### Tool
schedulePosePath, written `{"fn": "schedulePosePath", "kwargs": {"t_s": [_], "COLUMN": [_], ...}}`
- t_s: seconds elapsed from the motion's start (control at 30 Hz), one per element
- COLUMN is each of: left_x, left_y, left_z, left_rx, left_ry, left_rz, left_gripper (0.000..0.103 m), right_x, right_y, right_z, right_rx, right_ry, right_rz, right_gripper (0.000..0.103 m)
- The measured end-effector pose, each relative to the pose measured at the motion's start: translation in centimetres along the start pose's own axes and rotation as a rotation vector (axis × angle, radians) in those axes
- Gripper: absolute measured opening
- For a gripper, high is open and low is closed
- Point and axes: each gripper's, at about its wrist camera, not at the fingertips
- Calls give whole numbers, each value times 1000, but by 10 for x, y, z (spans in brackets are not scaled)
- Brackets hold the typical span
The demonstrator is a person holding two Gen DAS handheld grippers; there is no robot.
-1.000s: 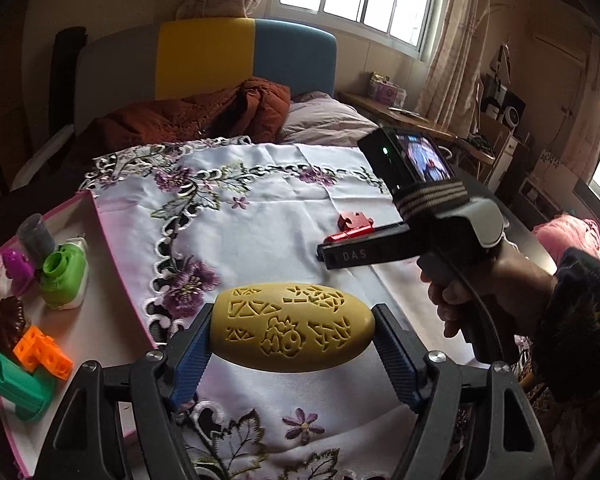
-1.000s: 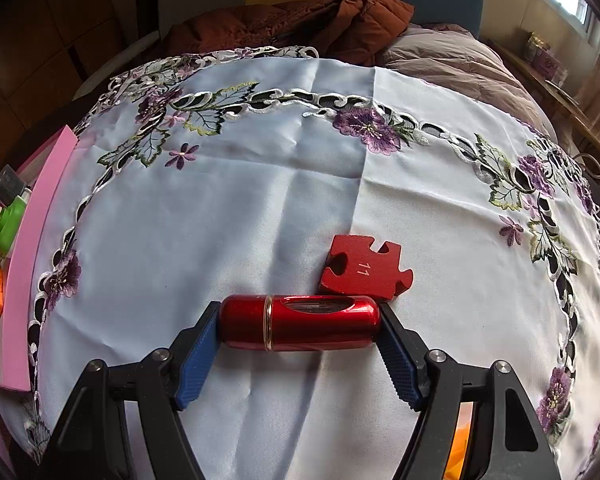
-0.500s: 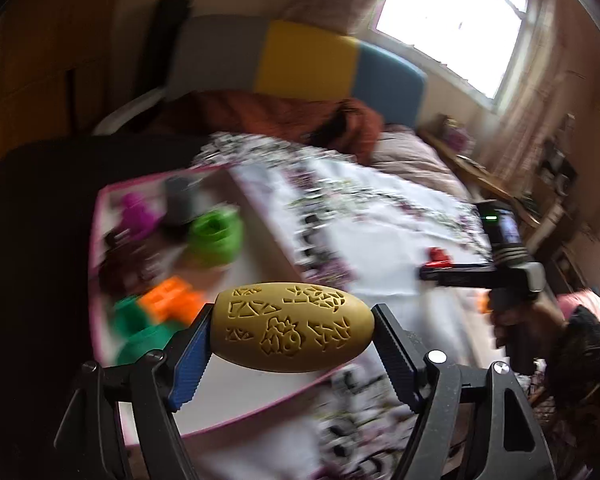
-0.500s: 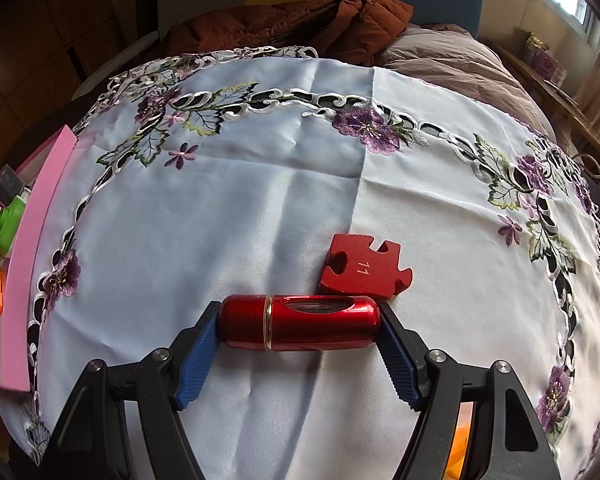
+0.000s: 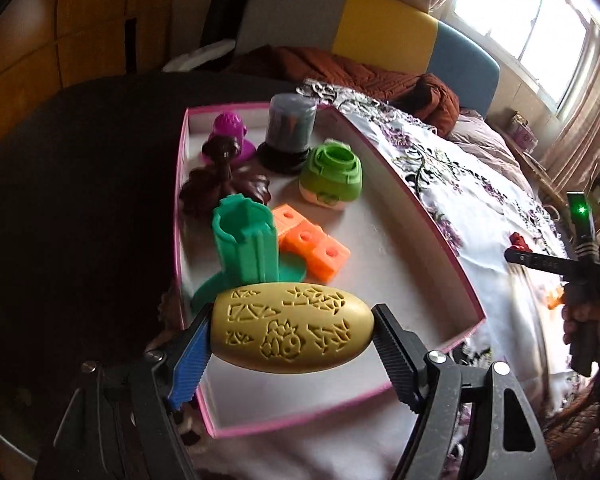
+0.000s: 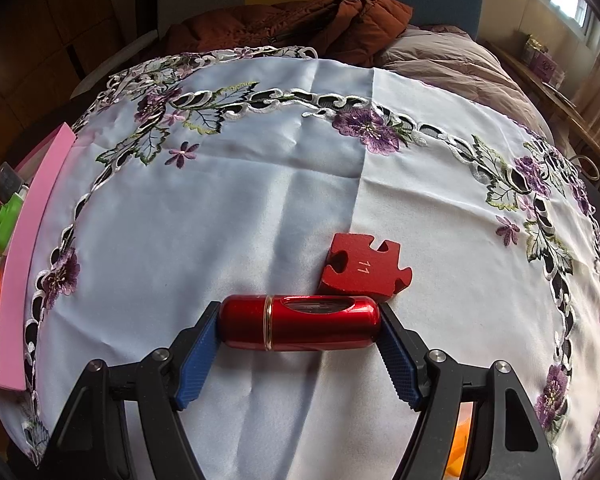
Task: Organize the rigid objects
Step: 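Carry the yellow egg toward the tray with the left gripper while the right holds the red cylinder, then lower the egg into the tray and open the left gripper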
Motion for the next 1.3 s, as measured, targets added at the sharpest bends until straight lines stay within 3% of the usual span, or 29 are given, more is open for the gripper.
{"fn": "schedulePosePath", "kwargs": {"t_s": [0.1, 0.77, 1.3], "left_x": [1, 13, 19], "left_y": [-1, -3, 1], "left_z": [3, -5, -11], "left_rx": [10, 43, 56], "left_ry": [-33, -73, -77], "left_rz": [24, 69, 96], "left_gripper": [77, 75, 74], "right_x": [0, -1, -1], "right_y": [0, 0, 0], "right_z": [0, -1, -1], "right_rx": [0, 1, 3], "right_ry": [2, 7, 11], "right_rz": [-2, -7, -9], "right_gripper": [74, 74, 74]}}
Point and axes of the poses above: each gripper's, at about its wrist camera, not at the fingertips, and z roughly the way its jaws point, x to its right, y to its underside, and after that the axes turned 6 degrees about -y, right-handed
